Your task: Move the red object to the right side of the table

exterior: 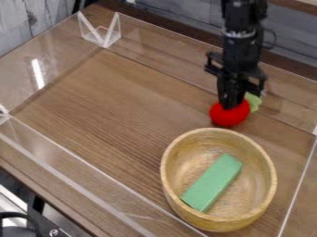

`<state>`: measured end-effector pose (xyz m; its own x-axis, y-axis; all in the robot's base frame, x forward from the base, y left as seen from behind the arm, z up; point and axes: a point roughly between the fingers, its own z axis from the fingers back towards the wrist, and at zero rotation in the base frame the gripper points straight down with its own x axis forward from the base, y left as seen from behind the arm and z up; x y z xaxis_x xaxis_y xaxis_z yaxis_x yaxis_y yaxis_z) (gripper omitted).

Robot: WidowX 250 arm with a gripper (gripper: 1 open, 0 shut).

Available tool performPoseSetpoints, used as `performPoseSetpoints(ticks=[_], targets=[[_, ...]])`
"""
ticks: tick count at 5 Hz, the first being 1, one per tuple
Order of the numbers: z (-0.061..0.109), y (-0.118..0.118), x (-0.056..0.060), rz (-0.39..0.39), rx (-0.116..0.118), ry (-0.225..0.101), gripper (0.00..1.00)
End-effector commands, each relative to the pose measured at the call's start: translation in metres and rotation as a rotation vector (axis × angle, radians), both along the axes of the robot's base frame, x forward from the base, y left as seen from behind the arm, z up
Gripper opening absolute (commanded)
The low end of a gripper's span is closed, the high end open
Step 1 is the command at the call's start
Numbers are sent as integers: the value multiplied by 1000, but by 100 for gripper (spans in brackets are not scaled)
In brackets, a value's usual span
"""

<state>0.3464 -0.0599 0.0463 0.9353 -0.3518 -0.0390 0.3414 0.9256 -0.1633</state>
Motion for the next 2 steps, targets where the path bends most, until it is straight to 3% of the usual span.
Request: performPoseSetpoints(ticks=[1, 2], targets=[[11, -4, 19, -2, 1, -70, 0], [7, -4, 21, 1, 2, -69, 0]])
